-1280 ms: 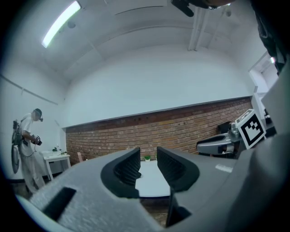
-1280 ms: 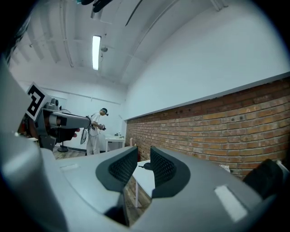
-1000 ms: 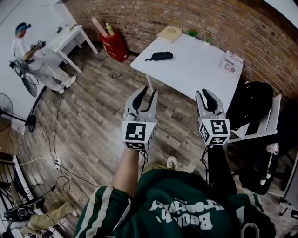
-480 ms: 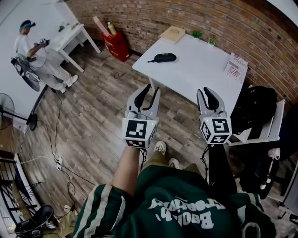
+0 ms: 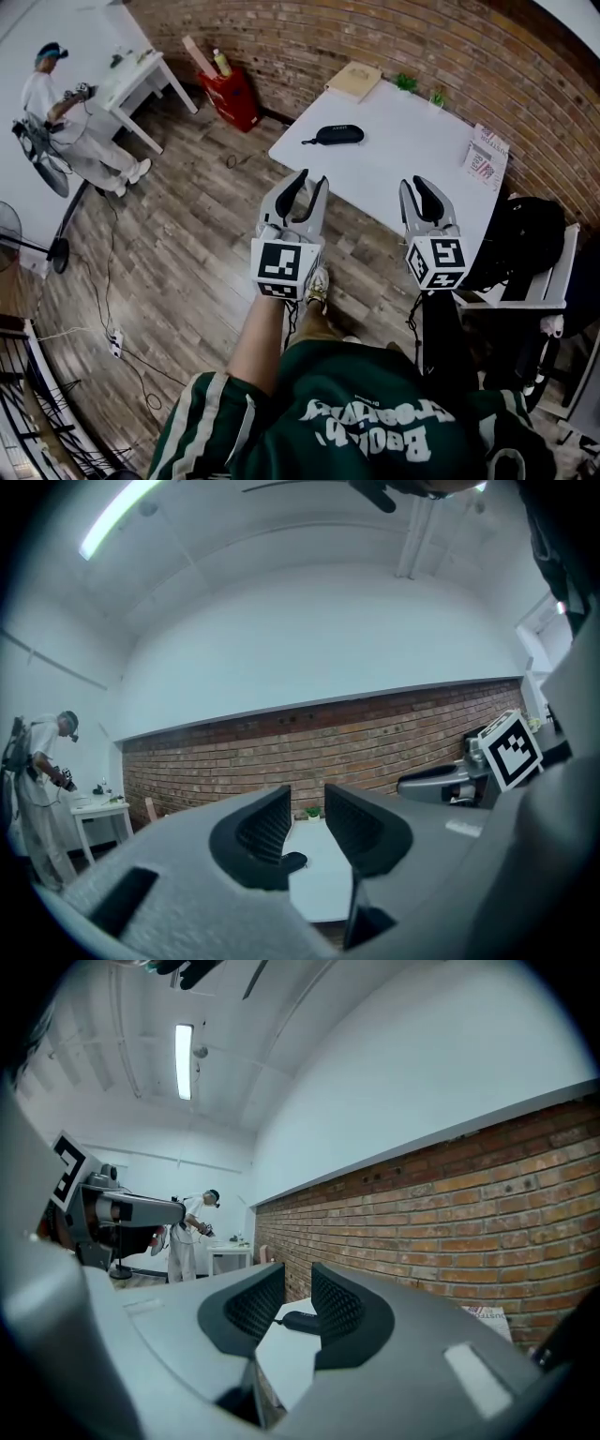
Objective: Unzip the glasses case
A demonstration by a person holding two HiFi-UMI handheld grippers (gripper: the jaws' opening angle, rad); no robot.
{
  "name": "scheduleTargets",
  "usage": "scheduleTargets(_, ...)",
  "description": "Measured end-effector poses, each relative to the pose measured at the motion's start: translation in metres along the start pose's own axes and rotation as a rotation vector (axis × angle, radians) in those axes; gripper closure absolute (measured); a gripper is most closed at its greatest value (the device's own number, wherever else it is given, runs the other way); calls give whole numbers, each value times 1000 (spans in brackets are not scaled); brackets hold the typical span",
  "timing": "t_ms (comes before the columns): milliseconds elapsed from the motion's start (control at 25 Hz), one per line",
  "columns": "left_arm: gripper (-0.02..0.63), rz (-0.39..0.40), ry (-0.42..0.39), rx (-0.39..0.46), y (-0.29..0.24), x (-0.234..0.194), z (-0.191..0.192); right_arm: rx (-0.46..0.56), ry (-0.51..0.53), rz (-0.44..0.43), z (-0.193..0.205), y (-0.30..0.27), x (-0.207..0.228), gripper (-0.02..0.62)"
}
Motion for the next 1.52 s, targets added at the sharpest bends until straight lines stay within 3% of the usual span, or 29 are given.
scheduleTargets(520,492,131,-3,-4,-102,-115,6,-44,-3,63,-8,-144,-20,491)
scheduleTargets(960,497,250,16,-14,-180,-182,22,-84,-40,144,1,-232,-10,488)
scheduleTargets(1320,497,390,19,-72,-223,-194,63,-167,-49,169,41,-264,-8,480)
scheduleTargets(1520,497,428,24,-135,-246,-190,91,-251,-43,126,75,-275,-4,502)
Point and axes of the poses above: the fingertips, and each gripper's own axes: y backward along the fingers, x to its right, z out of its underside, the point moved 1 cm from there along y, backward along the fingers, and after that the axes turned 11 degrees about z, right-handed, at the moved point
